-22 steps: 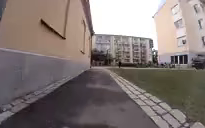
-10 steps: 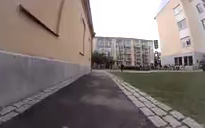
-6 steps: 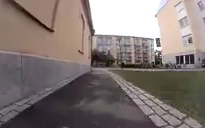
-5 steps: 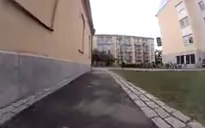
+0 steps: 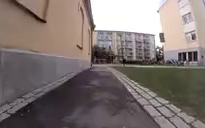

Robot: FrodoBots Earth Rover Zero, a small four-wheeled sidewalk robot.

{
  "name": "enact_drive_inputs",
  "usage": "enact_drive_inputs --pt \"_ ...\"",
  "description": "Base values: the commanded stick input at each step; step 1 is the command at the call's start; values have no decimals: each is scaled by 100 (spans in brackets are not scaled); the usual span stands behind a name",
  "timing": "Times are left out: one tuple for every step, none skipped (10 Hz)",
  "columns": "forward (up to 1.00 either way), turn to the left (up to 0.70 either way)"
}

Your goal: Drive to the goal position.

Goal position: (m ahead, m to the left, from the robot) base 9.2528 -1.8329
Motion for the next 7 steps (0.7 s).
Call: enact_drive_inputs --pt "70 0" --pt "70 0" --pt "70 0" --pt "70 0" --pt "70 0" --pt "70 0" --pt "70 0"
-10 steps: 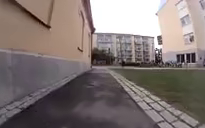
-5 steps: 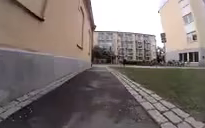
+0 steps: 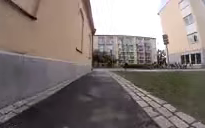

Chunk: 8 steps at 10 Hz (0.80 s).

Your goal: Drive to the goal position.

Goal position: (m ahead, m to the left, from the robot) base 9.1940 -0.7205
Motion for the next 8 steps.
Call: enact_drive_inputs --pt "70 0" --pt "70 0" --pt "70 0" --pt "70 0" --pt "70 0" --pt "70 0" --pt "70 0" --pt "70 0"
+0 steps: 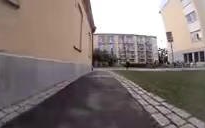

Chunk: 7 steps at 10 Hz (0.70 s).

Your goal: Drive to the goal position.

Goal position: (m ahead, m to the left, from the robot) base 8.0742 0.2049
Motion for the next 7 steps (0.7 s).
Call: enact_drive_inputs --pt "70 0" --pt "70 0" --pt "70 0" --pt "70 0" --pt "70 0" --pt "70 0" --pt "70 0"
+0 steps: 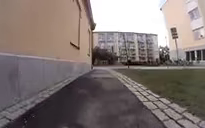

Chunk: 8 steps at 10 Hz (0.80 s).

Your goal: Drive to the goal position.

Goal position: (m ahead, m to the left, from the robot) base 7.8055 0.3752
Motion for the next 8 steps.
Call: enact_drive_inputs --pt "70 0" --pt "70 0" --pt "70 0" --pt "70 0" --pt "70 0" --pt "70 -13" --pt "70 -21" --pt "70 -6"
